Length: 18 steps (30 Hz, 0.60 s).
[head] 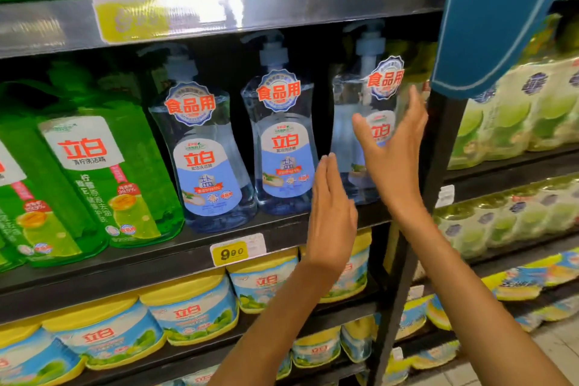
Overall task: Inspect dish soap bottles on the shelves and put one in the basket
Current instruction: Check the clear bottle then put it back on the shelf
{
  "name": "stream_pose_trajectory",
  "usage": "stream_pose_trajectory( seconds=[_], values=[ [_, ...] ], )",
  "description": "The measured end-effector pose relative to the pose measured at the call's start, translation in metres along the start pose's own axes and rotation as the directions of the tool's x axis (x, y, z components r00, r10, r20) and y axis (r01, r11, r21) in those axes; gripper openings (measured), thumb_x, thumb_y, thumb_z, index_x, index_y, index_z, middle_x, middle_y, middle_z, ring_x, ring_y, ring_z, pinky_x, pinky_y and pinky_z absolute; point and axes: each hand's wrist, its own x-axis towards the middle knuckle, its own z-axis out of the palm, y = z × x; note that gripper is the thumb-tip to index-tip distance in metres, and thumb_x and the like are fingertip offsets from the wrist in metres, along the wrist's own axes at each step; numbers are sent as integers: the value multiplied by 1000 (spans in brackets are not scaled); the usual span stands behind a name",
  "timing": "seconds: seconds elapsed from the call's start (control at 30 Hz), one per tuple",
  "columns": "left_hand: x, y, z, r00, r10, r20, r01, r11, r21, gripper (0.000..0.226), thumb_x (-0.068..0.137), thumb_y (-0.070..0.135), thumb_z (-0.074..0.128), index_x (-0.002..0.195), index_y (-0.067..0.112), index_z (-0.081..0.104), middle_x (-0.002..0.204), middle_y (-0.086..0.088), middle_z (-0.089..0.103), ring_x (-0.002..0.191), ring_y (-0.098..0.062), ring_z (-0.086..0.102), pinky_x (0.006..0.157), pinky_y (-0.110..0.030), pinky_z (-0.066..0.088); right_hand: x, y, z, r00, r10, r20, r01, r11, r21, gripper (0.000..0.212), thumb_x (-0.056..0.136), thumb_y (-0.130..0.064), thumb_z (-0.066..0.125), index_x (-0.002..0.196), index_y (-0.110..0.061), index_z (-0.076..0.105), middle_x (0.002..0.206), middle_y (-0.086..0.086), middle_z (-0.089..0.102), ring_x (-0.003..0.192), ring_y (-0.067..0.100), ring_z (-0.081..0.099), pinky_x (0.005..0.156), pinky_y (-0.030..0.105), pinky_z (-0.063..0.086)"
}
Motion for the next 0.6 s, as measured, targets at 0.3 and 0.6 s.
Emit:
stream_pose_trajectory(
  seconds=[0.3, 0.6],
  values=[
    [3, 8, 17, 991, -130, 39, 135, 975, -175, 74, 96, 5, 51, 151, 18, 2, 160, 3, 3, 147, -9, 3, 113, -14, 5, 27, 15, 11, 991, 111, 71, -115, 992, 49, 98, 74, -39, 82, 147, -3, 27, 147, 12, 42, 134, 24, 43, 108, 31, 36],
    [-25, -3, -10, 973, -223, -60, 188, 916, -354, 92, 74, 34, 80, 147, 18, 27, 145, 3, 41, 136, -11, 37, 110, -34, 36, -19, -24, -18, 988, 97, 116, -121, 970, 213, 75, 71, -30, 85, 132, -7, 49, 125, 5, 63, 113, 16, 61, 97, 32, 49]
  ],
)
